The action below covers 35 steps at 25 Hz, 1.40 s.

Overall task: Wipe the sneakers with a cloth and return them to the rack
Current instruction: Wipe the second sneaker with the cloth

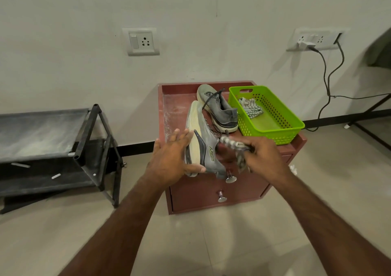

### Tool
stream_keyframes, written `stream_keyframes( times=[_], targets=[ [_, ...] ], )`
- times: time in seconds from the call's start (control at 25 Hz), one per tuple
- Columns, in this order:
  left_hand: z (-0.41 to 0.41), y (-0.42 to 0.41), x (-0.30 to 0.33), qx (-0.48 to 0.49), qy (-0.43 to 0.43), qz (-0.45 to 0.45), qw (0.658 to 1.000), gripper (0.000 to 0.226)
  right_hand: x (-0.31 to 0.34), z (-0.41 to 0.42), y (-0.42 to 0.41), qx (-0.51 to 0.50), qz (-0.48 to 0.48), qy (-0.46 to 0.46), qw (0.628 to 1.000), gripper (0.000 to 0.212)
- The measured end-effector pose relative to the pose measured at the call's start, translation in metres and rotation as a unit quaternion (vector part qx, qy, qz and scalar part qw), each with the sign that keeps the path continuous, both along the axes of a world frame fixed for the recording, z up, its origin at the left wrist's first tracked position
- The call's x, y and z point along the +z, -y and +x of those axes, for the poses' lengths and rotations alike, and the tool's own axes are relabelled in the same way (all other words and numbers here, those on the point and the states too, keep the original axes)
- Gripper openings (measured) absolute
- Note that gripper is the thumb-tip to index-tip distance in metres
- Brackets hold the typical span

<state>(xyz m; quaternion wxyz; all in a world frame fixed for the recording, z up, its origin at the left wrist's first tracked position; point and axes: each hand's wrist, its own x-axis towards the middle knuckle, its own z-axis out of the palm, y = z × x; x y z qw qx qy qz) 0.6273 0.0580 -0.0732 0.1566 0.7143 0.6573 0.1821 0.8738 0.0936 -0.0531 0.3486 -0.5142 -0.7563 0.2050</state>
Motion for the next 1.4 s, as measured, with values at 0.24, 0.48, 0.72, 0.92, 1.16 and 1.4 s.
stream_keyframes(
  times=[0.24,0.48,0.72,0.92,1.16,1.4],
  targets=[
    [0.0,-0.001,0.0,0.006,0.004,-0.003,1.0,0.112,-0.023,-0.056,0.003,0.169,0.075,-0.011,0.983,0.056],
    [-0.003,-0.002,-0.002,0.001,0.005,-0.013,1.0,0.113,-0.026,-0.033,-0.034,-0.048,0.056,-0.02,0.997,0.049],
    [-0.003,0.0,-0.004,0.016,0.01,-0.012,1.0,0.112,-0.022,-0.055,-0.007,0.128,0.041,-0.013,0.991,0.056],
    [-0.003,0.001,0.004,0.001,0.005,-0.02,1.0,0.115,-0.017,-0.003,0.008,0.228,-0.047,0.126,0.964,0.048],
    [-0.011,0.0,0.001,-0.01,-0.044,-0.024,0.999,0.128,-0.001,-0.02,0.005,0.051,0.068,-0.085,0.993,0.038],
    [-0.01,0.001,-0.002,-0.01,-0.033,-0.02,0.999,0.127,-0.011,-0.027,0.009,0.194,-0.036,0.084,0.977,0.041]
  ],
)
